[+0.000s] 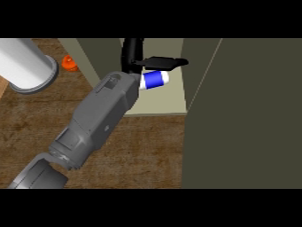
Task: Pick up the bottled water, place it into the cabinet and close the cabinet
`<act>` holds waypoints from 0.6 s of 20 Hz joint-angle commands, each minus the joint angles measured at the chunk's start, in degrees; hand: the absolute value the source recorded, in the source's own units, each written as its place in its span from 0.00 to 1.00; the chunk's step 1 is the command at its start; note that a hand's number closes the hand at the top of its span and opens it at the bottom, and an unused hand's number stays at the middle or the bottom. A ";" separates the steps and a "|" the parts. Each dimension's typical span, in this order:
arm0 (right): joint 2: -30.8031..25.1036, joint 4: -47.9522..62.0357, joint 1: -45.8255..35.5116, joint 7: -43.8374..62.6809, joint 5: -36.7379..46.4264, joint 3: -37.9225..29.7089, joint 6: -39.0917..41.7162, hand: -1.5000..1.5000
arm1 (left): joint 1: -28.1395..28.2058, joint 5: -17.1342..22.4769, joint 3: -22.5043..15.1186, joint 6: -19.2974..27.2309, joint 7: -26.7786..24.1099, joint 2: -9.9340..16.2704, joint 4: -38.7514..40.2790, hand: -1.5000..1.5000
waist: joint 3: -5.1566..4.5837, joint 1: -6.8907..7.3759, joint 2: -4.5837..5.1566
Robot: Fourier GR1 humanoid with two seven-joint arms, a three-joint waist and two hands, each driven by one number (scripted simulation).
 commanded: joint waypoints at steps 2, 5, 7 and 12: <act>0.14 -6.31 0.67 3.66 -3.62 -0.53 -1.14 0.00 | 4.87 0.96 -3.54 -1.25 1.94 -0.14 -8.68 0.00 | 0.03 1.16 -0.41; -1.17 -5.50 -0.10 4.15 -4.55 -0.86 -0.44 0.00 | 10.42 1.58 -6.72 0.61 2.74 -0.14 -15.23 0.00 | 0.03 1.49 -0.48; 1.91 -7.04 2.22 3.51 -1.74 1.65 -0.79 0.00 | 13.91 2.51 -9.69 1.62 5.33 -0.14 -20.84 0.00 | 0.03 1.51 -0.72; 2.33 -11.24 4.06 5.42 -0.91 3.93 -1.80 0.00 | 21.26 1.36 -13.95 6.13 7.21 -0.14 -32.25 0.00 | -0.01 1.71 -0.78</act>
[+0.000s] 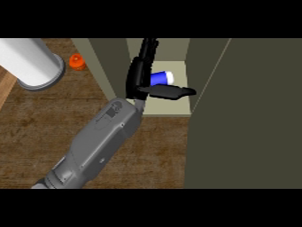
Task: Pick up the bottled water, place it into the cabinet and close the cabinet
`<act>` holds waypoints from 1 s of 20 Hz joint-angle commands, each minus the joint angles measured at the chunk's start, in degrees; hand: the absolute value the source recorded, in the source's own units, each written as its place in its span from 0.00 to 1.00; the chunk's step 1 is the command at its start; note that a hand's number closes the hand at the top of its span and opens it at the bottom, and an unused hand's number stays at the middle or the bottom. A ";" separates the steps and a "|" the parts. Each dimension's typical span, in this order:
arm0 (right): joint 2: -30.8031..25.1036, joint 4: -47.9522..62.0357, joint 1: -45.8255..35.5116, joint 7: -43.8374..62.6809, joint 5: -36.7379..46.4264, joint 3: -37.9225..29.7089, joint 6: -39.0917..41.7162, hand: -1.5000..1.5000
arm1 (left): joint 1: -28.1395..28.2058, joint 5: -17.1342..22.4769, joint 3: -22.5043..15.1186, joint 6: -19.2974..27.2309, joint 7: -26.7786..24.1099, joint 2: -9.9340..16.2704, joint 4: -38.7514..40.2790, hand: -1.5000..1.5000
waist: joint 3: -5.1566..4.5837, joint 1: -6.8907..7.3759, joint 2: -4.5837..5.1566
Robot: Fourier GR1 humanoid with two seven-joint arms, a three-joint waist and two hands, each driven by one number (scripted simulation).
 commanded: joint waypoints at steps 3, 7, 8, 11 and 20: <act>0.98 -7.91 1.20 4.49 -0.73 0.46 -2.57 0.00 | 11.00 -0.83 -3.88 0.64 4.93 3.70 -17.29 0.00 | 0.01 0.64 0.05; 0.64 -10.67 2.60 4.14 -1.49 0.61 -2.23 0.00 | 20.22 -3.00 -9.06 4.35 4.72 2.59 -26.65 0.00 | -0.02 0.47 -0.04; -0.51 -9.97 2.44 4.36 -2.87 -0.26 -1.55 0.00 | 21.58 -3.06 -9.01 3.10 5.12 4.24 -28.19 0.00 | 0.00 0.21 0.13; -1.68 -6.78 -2.20 4.90 -0.24 0.78 -1.77 0.00 | 26.91 -4.20 -11.85 6.48 8.01 5.15 -37.34 0.00 | 0.03 0.72 0.17; -6.63 -11.00 -1.66 9.29 5.30 11.20 4.53 1.00 | 39.65 -4.13 -11.35 2.98 6.01 14.49 -49.56 0.00 | -0.03 0.17 0.31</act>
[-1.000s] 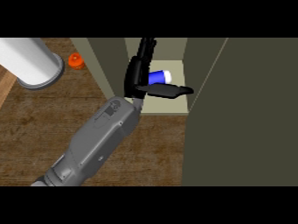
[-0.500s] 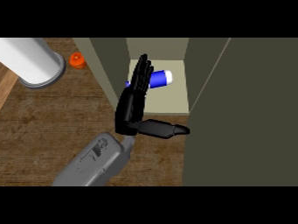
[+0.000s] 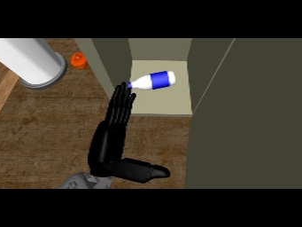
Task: Pick up the bottled water, place it into the cabinet and close the cabinet
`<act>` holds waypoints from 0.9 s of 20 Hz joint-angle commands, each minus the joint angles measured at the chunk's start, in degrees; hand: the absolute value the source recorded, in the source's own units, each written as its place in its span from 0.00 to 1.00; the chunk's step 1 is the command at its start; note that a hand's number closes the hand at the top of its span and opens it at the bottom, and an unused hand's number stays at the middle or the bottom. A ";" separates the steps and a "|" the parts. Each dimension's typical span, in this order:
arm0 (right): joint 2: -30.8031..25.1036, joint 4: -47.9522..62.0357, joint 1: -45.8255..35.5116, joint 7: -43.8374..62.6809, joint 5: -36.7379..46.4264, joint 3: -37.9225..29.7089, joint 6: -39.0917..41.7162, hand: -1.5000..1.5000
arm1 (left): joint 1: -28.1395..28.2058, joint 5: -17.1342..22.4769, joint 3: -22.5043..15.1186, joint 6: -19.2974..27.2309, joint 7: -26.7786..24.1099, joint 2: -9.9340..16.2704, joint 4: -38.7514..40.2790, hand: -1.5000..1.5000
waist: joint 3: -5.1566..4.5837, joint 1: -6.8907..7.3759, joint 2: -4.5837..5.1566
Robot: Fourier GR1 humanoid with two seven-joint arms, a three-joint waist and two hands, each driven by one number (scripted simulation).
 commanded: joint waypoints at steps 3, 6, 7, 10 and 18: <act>-2.06 -10.75 1.65 6.63 3.24 6.16 0.82 1.00 | 10.92 0.51 0.39 -3.27 -2.36 6.74 -9.07 0.00 | -0.02 -0.38 0.07; -1.83 -14.40 1.19 10.58 5.27 12.60 -1.33 1.00 | 13.16 0.07 0.33 -2.03 -1.47 8.31 -13.15 0.00 | -0.10 0.03 0.06; -1.52 -12.99 1.46 9.49 8.11 14.56 0.48 1.00 | 12.23 0.58 2.41 -3.65 -3.37 7.68 -9.10 0.00 | -0.07 -1.09 0.11; -2.01 -15.60 1.64 10.31 9.25 17.65 0.31 1.00 | 15.54 2.29 3.60 -4.56 -3.68 9.26 -11.69 0.00 | -0.16 -1.29 -0.14; 1.80 -14.02 -4.72 17.00 17.51 32.08 -5.19 1.00 | 21.06 3.18 5.71 -5.24 -4.75 12.84 -18.17 0.00 | -0.35 -0.59 -0.33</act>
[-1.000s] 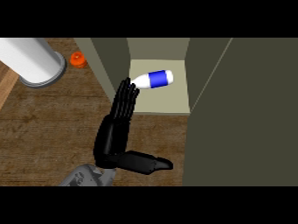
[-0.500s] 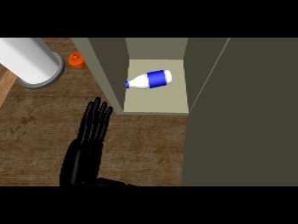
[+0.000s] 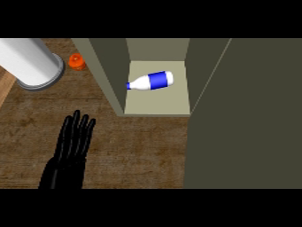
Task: Pick up the bottled water, place it into the cabinet and close the cabinet
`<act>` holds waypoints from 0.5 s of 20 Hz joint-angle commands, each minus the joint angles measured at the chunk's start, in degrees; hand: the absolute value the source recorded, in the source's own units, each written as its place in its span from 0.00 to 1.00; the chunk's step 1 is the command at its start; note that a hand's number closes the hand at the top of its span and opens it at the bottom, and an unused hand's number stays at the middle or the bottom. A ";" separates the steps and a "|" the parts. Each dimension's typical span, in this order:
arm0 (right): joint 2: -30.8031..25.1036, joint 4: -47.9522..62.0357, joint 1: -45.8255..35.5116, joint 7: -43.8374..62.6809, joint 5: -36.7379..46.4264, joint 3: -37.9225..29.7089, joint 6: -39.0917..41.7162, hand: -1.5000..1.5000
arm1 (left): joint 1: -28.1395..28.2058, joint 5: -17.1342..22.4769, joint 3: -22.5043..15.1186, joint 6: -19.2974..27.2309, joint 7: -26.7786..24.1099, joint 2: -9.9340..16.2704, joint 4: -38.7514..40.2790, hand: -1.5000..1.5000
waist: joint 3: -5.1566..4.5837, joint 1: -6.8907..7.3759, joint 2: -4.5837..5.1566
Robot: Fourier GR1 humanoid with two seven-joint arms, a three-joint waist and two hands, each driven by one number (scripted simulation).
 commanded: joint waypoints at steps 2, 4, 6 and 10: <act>1.54 -11.71 -2.73 5.86 13.67 7.78 -3.05 1.00 | 3.90 1.65 2.92 -2.27 -2.20 2.41 -1.56 0.00 | -0.11 -0.30 -0.32; 3.00 -11.69 -5.19 7.68 15.27 11.10 -4.90 1.00 | 4.97 3.21 4.83 -3.19 -0.76 4.80 -4.22 0.00 | -0.13 0.37 -0.28; 4.53 -9.12 -9.02 8.86 19.26 15.17 -5.40 1.00 | 6.03 3.63 5.05 -3.48 -0.80 5.05 -4.95 0.00 | -0.11 0.70 -0.23; 7.03 -9.56 -14.62 14.78 24.99 21.11 -7.73 1.00 | 8.78 4.80 6.48 -5.52 -1.97 6.47 -4.71 0.00 | -0.24 1.31 -0.08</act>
